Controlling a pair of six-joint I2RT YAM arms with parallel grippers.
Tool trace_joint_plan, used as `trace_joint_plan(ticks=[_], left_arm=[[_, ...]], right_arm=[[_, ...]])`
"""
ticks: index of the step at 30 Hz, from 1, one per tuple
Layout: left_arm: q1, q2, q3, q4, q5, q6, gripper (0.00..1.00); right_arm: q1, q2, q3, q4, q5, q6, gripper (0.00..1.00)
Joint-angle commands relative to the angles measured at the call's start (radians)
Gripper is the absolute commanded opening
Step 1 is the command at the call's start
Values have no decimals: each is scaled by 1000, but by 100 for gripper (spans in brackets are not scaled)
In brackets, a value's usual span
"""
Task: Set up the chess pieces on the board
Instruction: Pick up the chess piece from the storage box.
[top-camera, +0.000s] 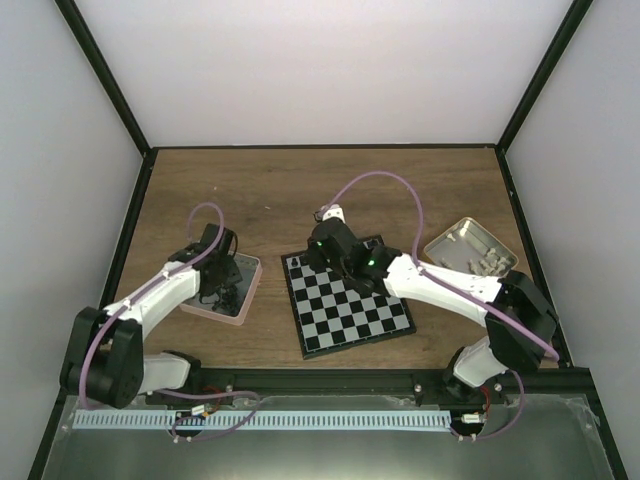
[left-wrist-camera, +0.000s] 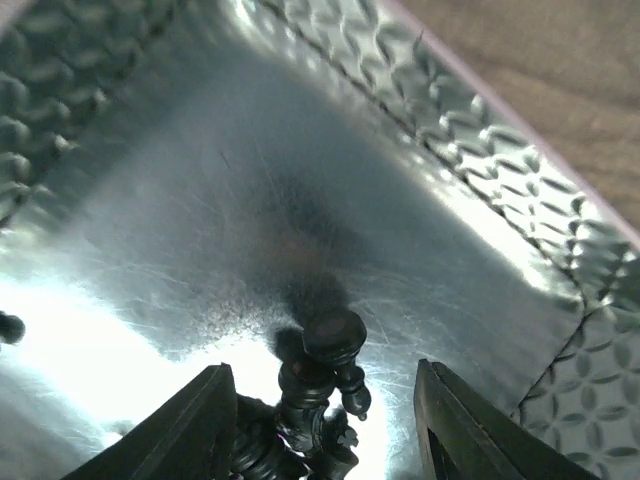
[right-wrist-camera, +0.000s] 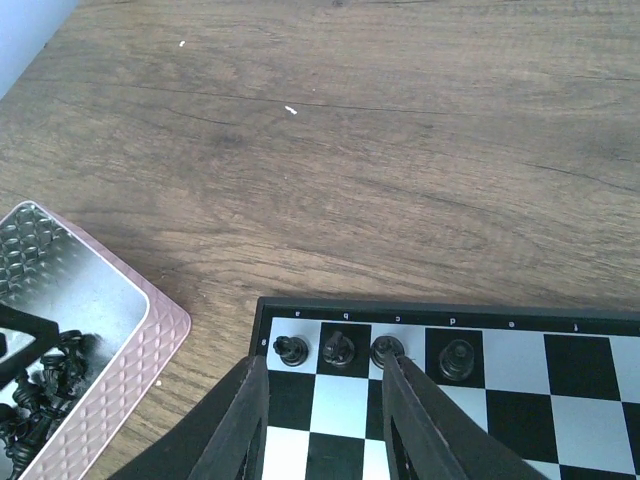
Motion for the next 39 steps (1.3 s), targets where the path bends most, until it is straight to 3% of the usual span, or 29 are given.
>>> trace_joint_plan(ticks=[1,6,14,22,27,32,36,39], left_arm=[[16,55,-19,57,92,32,48],[38,106,-11,98,43,50,39],[44,160,-4,123,41,67,35],[47,174,-2,134,47,72,17],[47,122,2,140,13,46,16],[47,7,-8,174,4,19,16],[47,-65,-4,190,71,36,16],[47,-131,8,214,201,50,16]], right_arm=[[-6,-33,-10,5,16,21,33],[-6,-37,-28,29,-19,39,33],[-6,-26,-31,33,-39,45,33],[-6,-22,-25,38,-52,45,32],[-6,-30,-32,58,-71,44,33],[-6,-53,-71,159,-200,41,34],[-6,-68,-100,257,-318,72,42],[-8,-76,-117,339,-395,105,46]])
